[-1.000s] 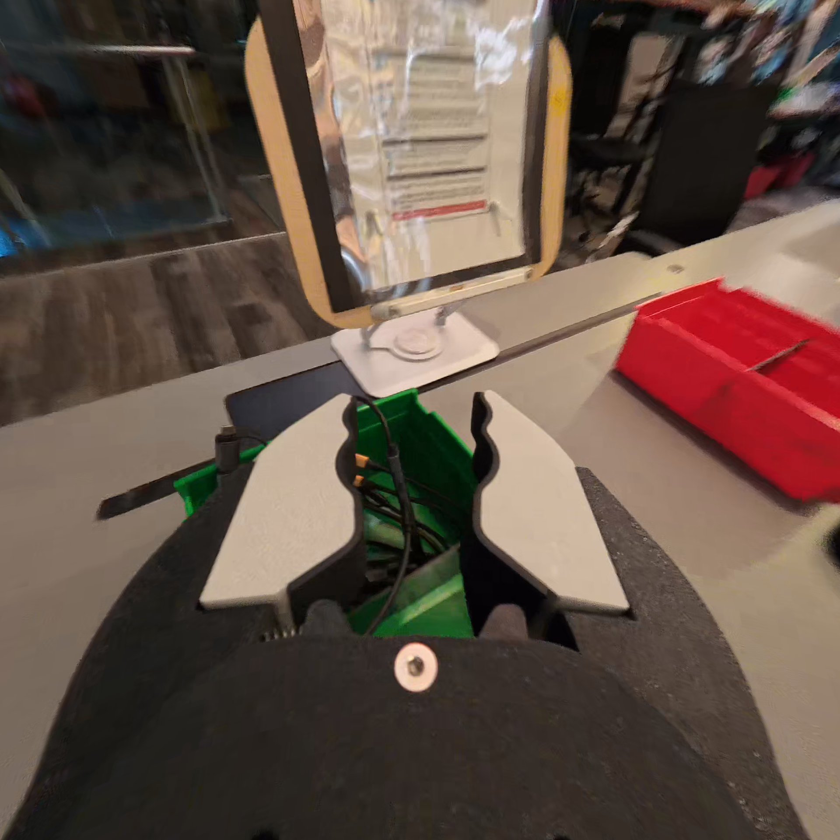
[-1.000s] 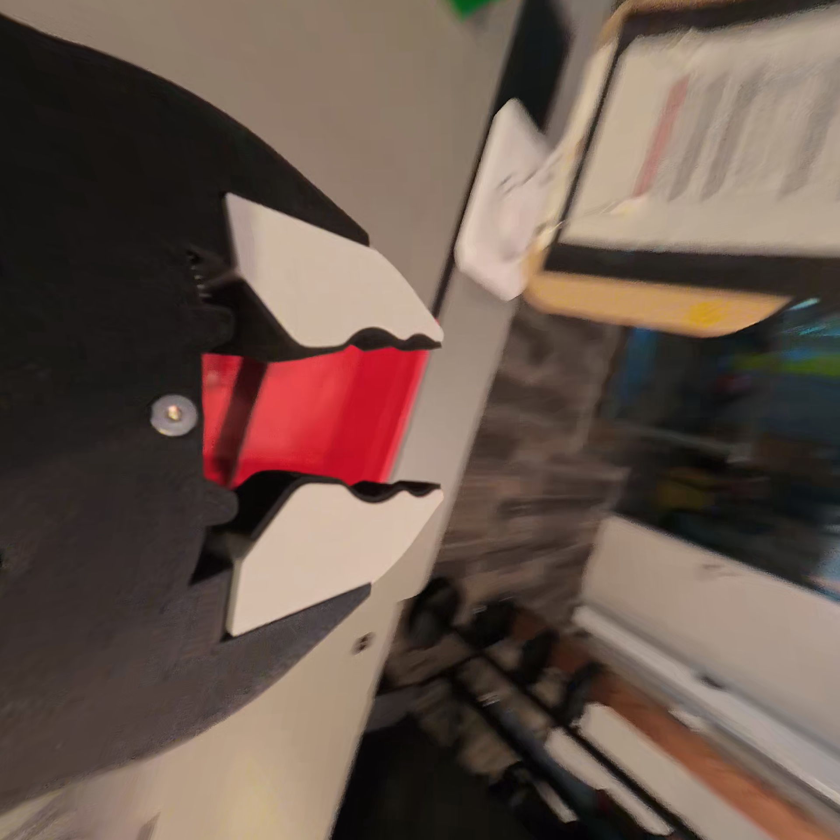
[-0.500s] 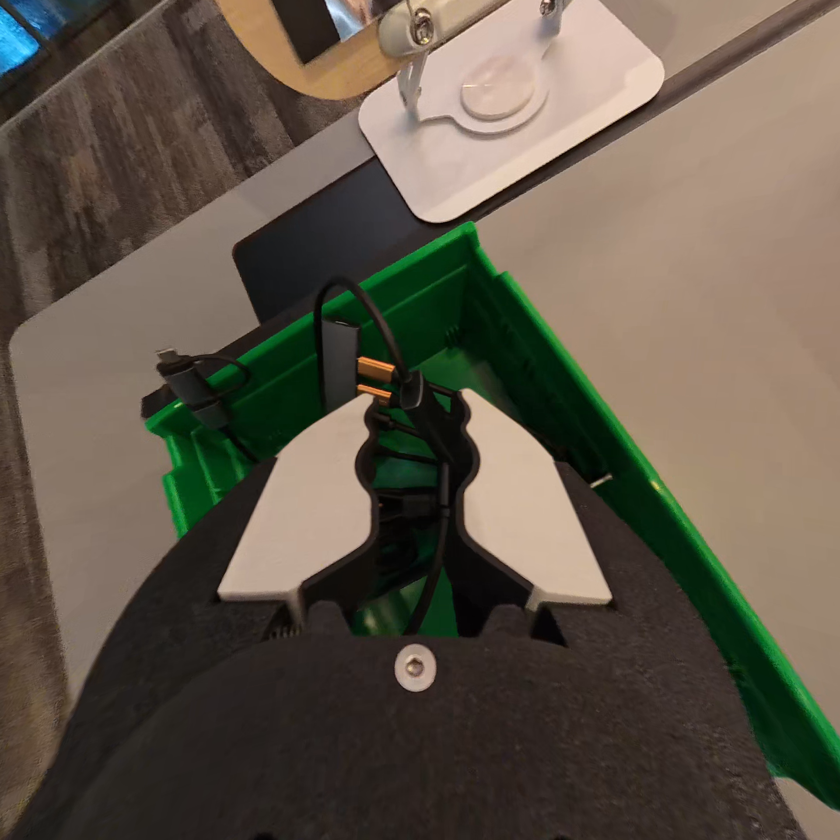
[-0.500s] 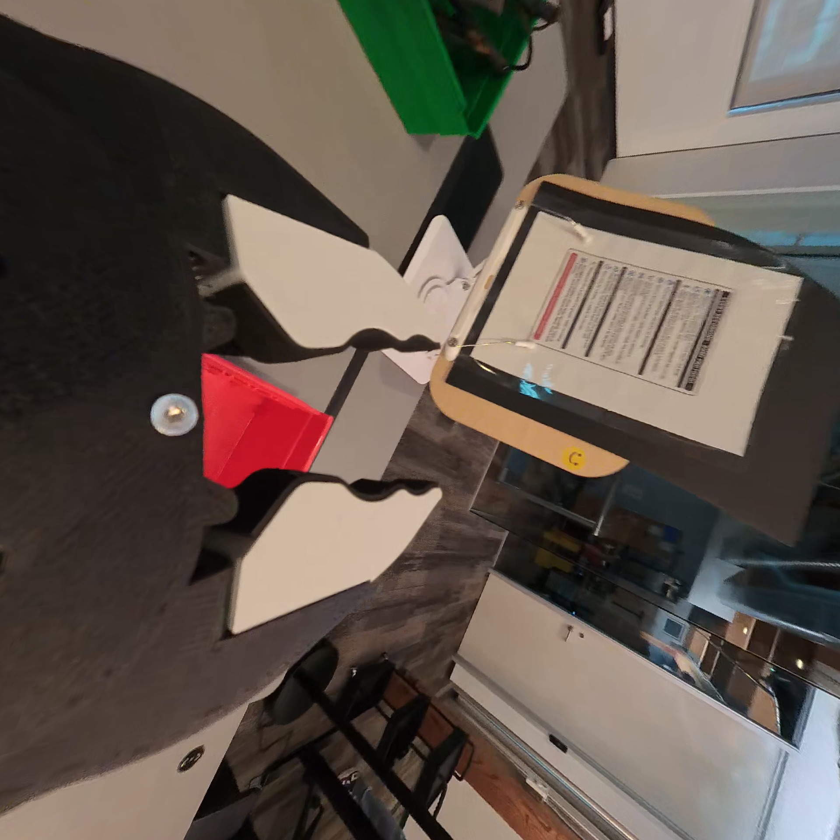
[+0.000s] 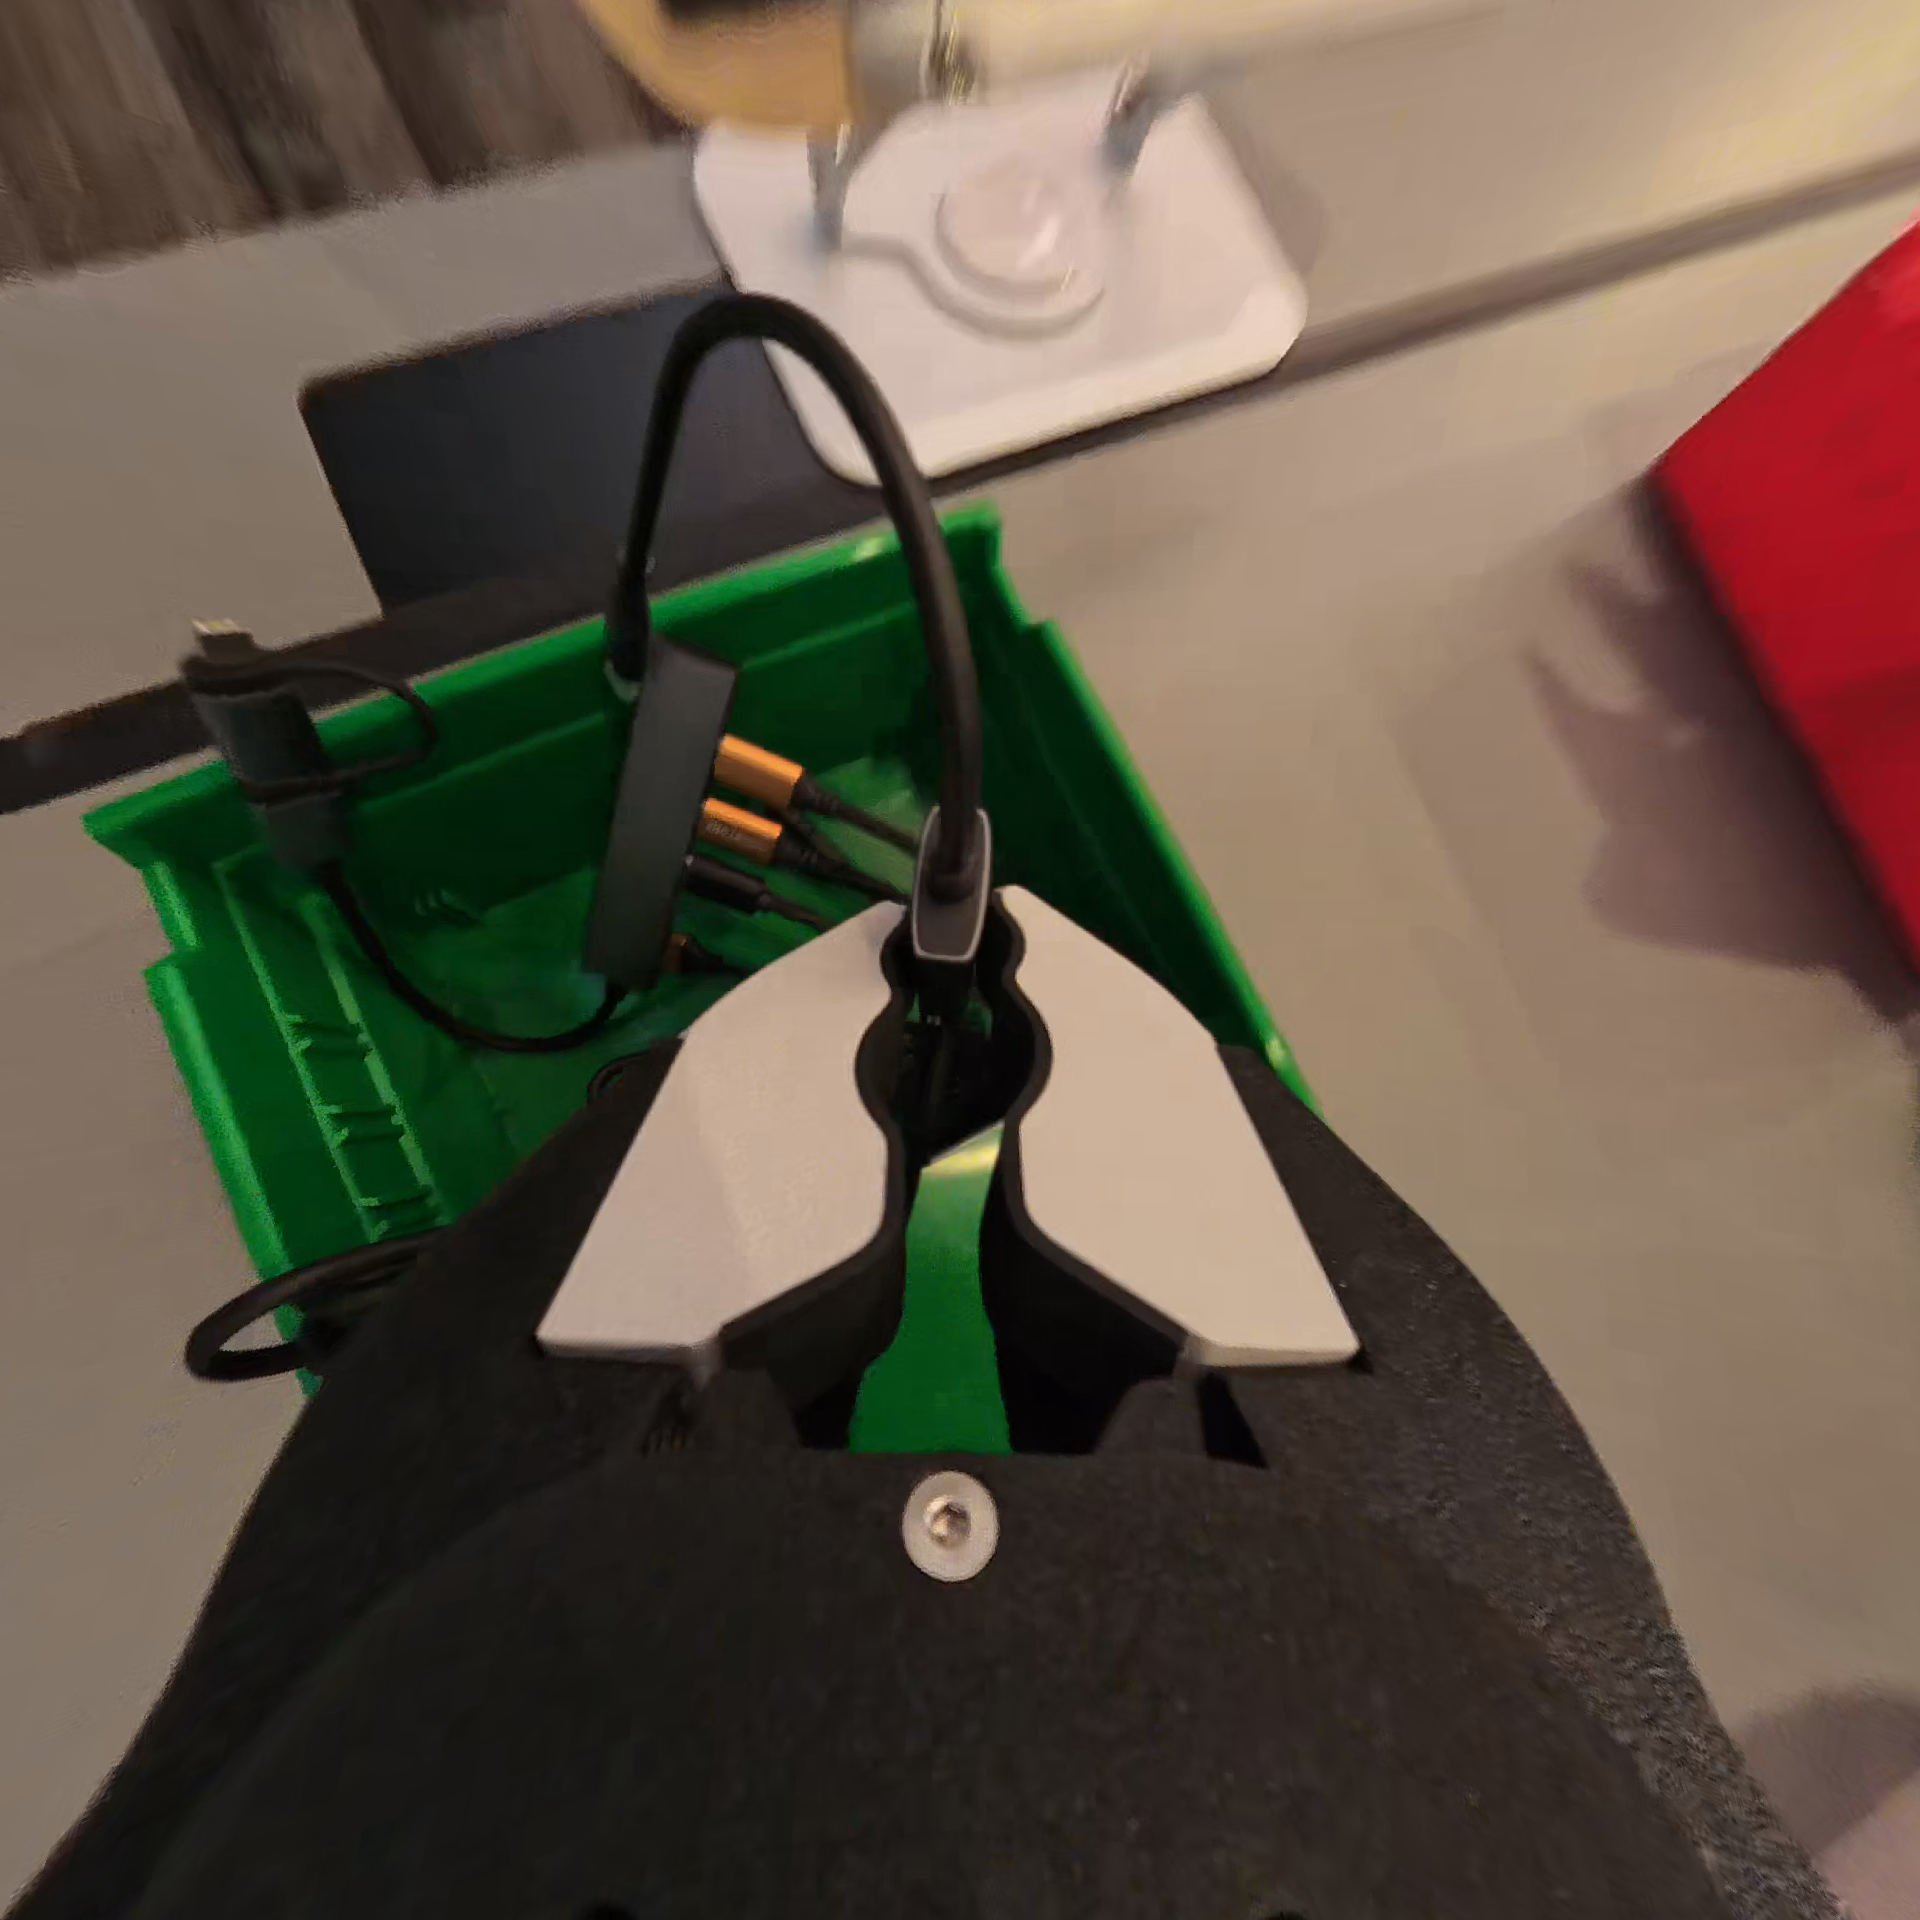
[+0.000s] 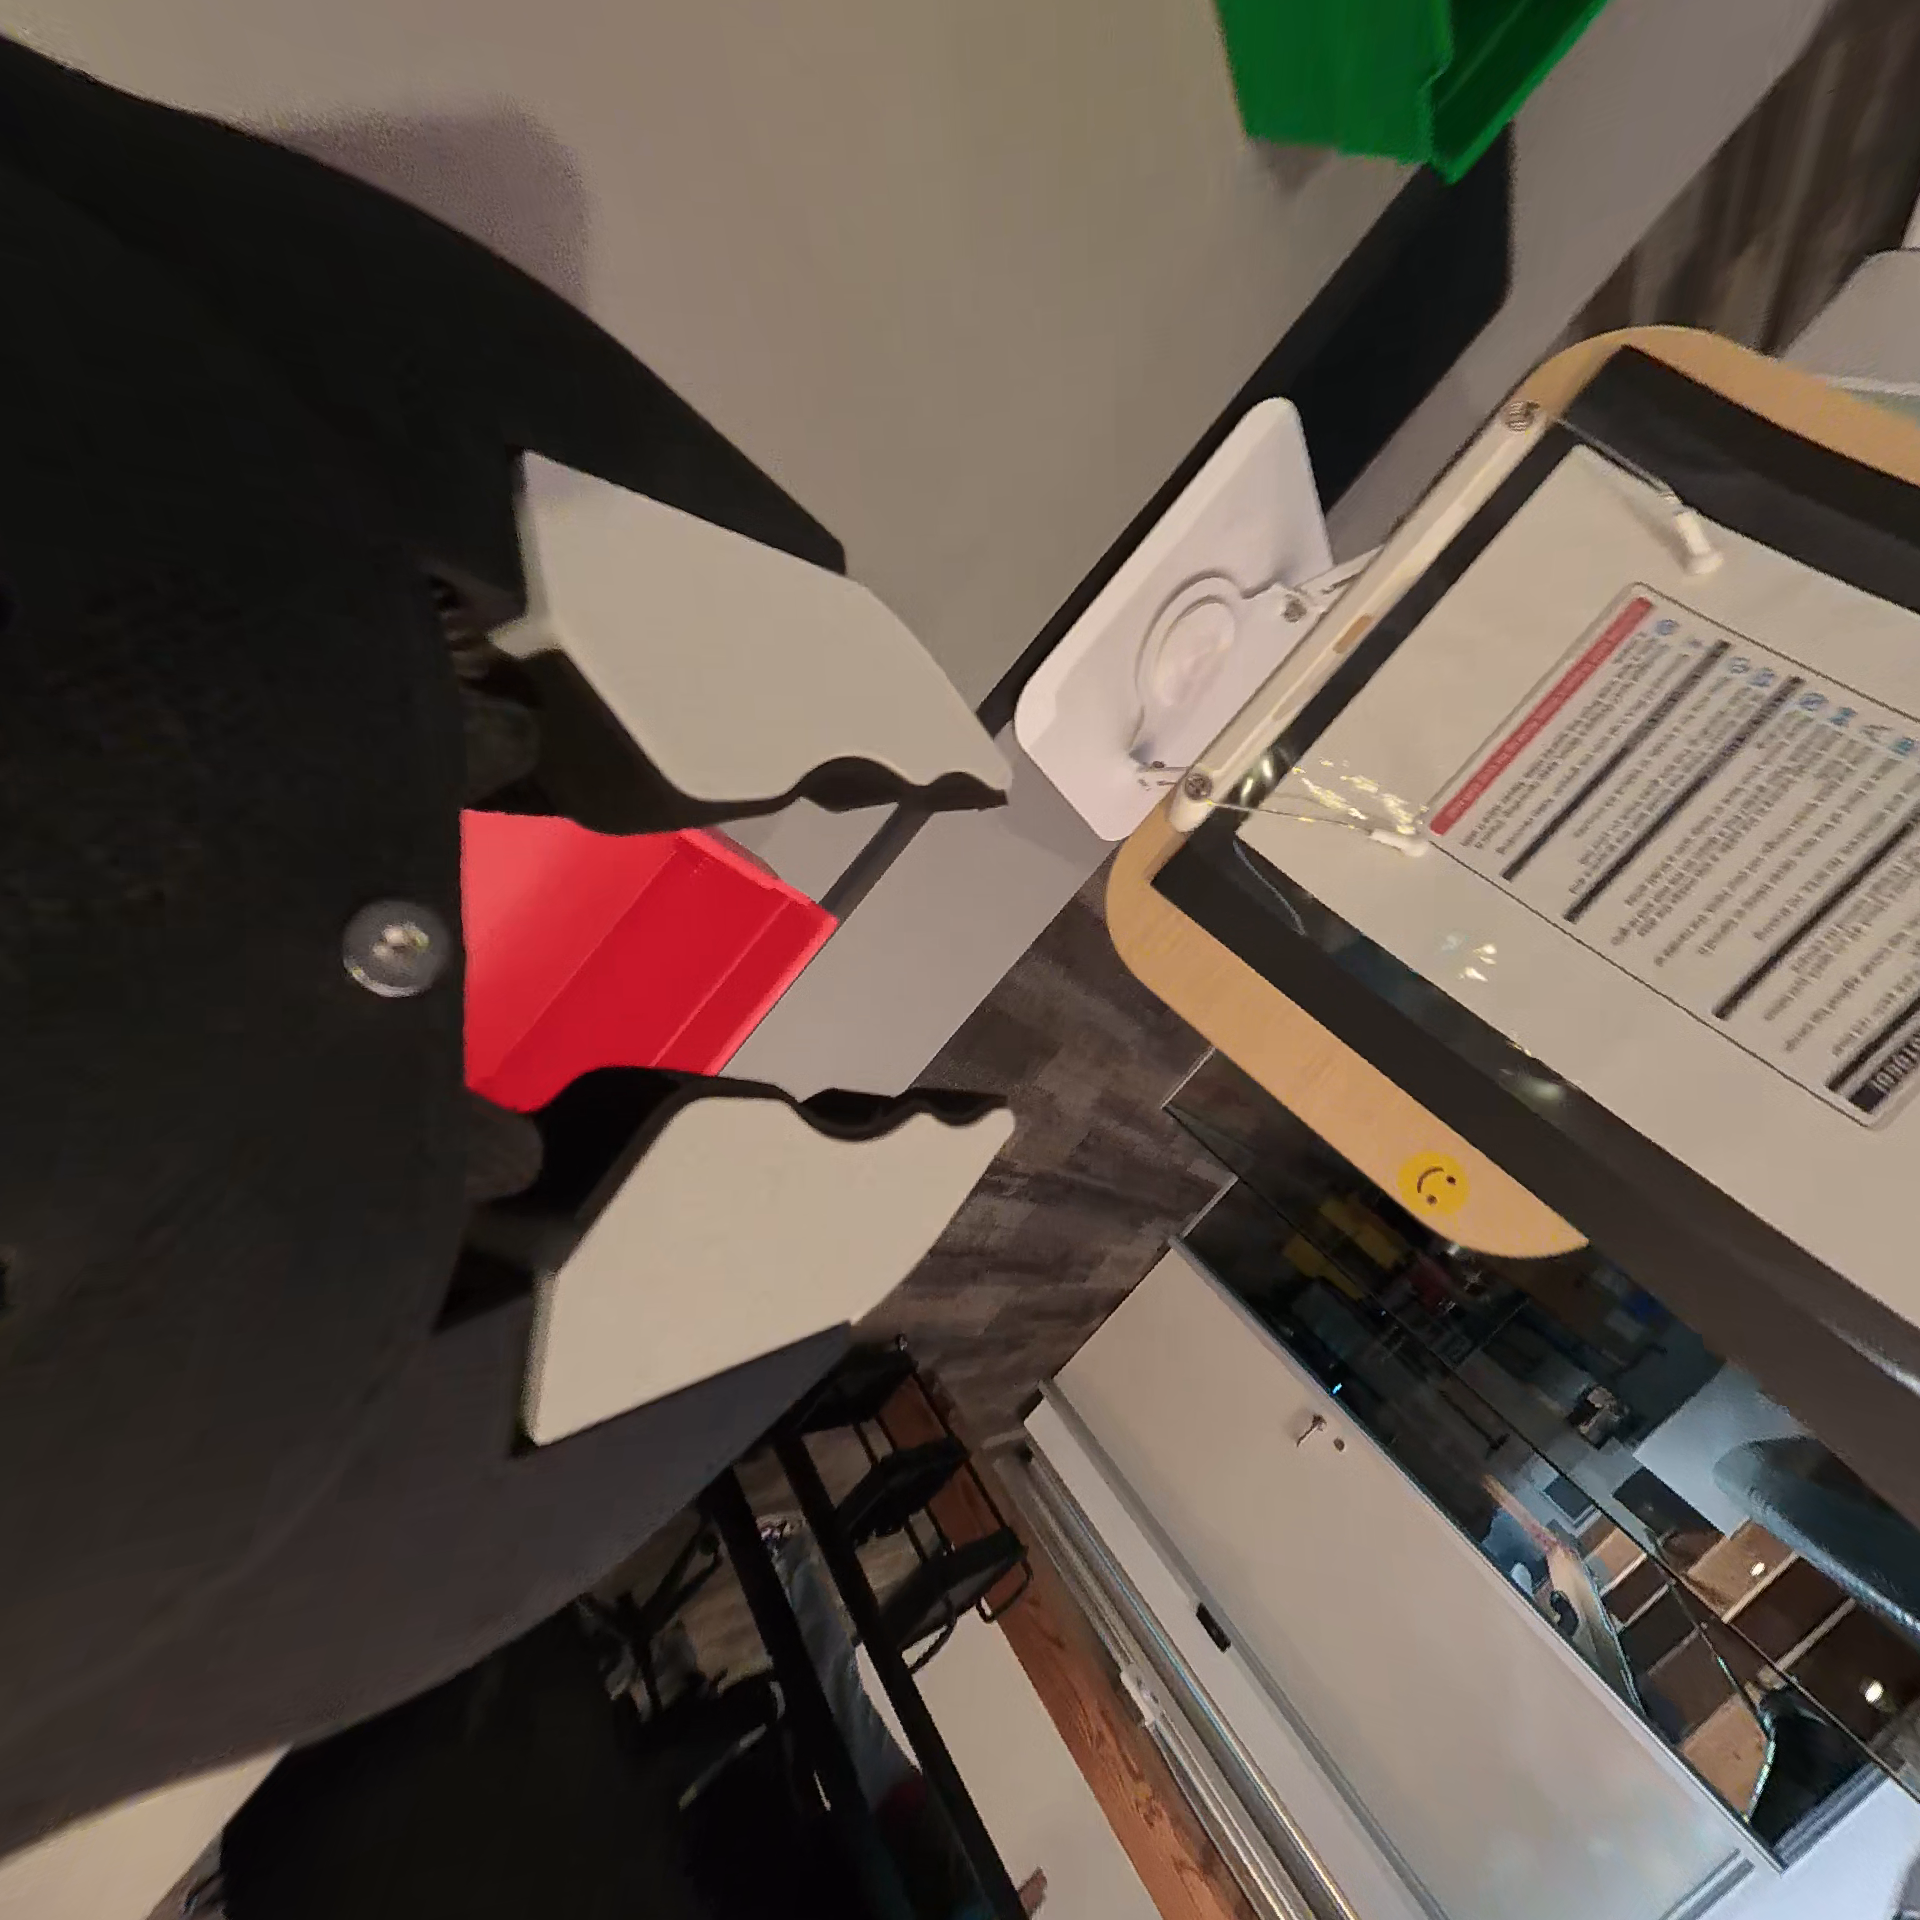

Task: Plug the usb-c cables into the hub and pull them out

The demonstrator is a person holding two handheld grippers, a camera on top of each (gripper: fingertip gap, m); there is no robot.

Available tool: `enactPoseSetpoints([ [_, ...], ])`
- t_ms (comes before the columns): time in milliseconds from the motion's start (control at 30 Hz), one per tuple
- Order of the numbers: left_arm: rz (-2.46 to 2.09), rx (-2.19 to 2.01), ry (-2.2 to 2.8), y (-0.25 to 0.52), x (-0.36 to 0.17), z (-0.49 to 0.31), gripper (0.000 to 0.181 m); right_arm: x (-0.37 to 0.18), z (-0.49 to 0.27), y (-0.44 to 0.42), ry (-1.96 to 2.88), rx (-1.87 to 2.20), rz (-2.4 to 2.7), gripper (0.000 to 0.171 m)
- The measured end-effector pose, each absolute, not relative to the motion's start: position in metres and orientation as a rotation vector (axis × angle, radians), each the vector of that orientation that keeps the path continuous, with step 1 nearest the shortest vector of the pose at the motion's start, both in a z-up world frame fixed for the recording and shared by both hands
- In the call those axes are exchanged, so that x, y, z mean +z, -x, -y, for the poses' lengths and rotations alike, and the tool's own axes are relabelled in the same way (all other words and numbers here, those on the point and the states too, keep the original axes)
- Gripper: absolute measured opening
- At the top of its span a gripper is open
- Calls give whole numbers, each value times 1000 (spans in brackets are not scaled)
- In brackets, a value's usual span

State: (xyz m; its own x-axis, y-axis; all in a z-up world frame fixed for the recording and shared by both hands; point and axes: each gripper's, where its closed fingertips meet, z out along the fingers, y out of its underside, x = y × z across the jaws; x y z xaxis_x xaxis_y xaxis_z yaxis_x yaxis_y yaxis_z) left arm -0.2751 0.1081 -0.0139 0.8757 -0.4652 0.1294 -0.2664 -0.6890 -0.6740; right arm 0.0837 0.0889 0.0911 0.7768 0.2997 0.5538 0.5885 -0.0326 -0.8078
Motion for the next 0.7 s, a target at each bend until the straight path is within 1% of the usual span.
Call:
enactPoseSetpoints([
  [33, -502, -440, 2299, 274, 3, -105, 10, 88, -90, -82, 1636, -287, 738, 52],
  [233, -435, -717, 1913, 268, 90, -77, 10, 90, -89, -52, 1577, -271, 792, 49],
  [400, -472, -965, 1652, 241, 145, -41, 10, 121, -64, 7, 1320, -179, 838, 51],
  [533, -532, -1071, 1514, 206, 171, -13, 9, 147, -19, 67, 1024, -130, 883, 56],
  [633, -600, -1145, 1465, 173, 179, 7, 10, 158, 14, 95, 798, -237, 874, 56],
  [700, -644, -1177, 1447, 153, 179, 17, 10, 155, 26, 109, 717, -329, 882, 57],
])
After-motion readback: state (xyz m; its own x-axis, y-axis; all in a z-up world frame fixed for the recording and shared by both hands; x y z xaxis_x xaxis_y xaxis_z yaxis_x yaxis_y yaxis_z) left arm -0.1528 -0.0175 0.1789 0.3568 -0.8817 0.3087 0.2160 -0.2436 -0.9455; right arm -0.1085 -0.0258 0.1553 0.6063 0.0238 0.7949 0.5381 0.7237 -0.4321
